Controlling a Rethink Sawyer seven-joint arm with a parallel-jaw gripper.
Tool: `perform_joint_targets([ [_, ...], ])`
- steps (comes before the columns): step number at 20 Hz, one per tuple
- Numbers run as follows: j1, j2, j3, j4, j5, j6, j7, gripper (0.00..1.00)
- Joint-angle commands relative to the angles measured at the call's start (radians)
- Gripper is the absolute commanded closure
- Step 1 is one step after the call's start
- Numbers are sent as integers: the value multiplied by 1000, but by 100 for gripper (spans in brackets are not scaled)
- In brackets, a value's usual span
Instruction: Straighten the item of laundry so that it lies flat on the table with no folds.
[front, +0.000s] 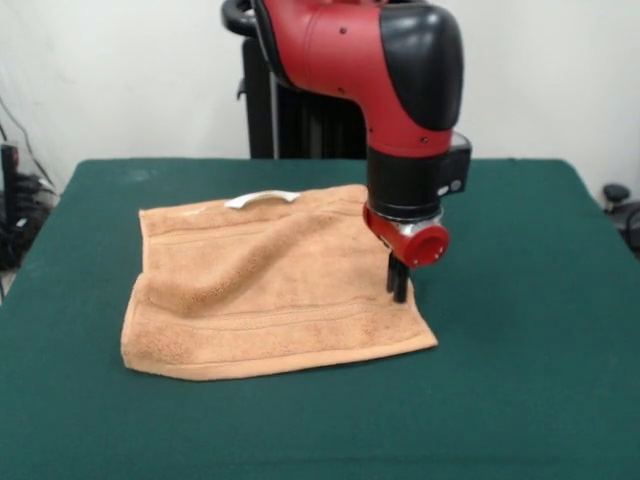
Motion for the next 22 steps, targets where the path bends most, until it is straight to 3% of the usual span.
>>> perform_joint_targets([
  [1,35,54,254,91,83,-23,265,100],
  [11,57,38,271,112,133,-23,275,100],
  [14,92,36,221,92,144,-6,257,100],
  [16,178,40,104,42,151,53,220,100],
  [17,199,43,72,29,160,73,209,0],
  [22,248,35,6,14,180,119,212,0],
])
